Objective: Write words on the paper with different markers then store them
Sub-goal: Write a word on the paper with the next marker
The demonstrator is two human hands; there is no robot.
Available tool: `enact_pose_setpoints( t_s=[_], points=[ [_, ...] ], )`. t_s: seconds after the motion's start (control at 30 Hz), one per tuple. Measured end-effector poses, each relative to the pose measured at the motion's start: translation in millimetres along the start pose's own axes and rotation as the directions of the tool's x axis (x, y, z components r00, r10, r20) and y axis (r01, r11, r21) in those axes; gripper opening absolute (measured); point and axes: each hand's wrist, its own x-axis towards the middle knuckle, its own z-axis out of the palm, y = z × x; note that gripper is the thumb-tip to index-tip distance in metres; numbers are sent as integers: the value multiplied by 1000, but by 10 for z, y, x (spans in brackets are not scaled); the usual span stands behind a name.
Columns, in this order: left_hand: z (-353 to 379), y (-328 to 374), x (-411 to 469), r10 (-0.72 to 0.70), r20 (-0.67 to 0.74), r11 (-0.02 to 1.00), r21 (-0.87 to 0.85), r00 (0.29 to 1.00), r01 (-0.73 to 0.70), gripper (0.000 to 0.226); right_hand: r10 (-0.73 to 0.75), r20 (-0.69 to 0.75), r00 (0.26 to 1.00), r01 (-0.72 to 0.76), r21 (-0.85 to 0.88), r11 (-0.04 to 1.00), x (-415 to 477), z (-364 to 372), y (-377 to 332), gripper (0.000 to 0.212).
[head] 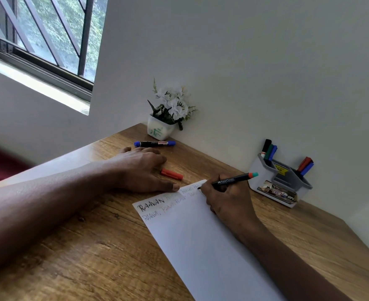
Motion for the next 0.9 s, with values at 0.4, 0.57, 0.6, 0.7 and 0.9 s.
enact_pose_setpoints(
  t_s=[0.4, 0.57, 0.6, 0.7, 0.9],
  points=[
    [52, 79, -49, 241, -315, 970, 117, 918, -215, 42, 57, 180, 982, -143, 510, 848, 14, -163, 8, 28],
    [29, 112, -91, 278, -333, 961, 100, 901, -259, 21, 17, 224, 975, -129, 493, 860, -2, -178, -1, 26],
    [32, 118, -99, 283, -351, 959, 86, 893, -270, 17, 5, 220, 975, -116, 494, 862, -12, -187, 1, 21],
    [62, 107, -134, 293, -418, 938, -49, 860, -343, 10, -42, 228, 973, -81, 502, 861, -36, -199, 3, 7],
    [97, 120, -166, 295, -438, 901, -169, 849, -400, 12, -99, 252, 963, -40, 492, 870, -49, -215, -14, 18]
  ],
)
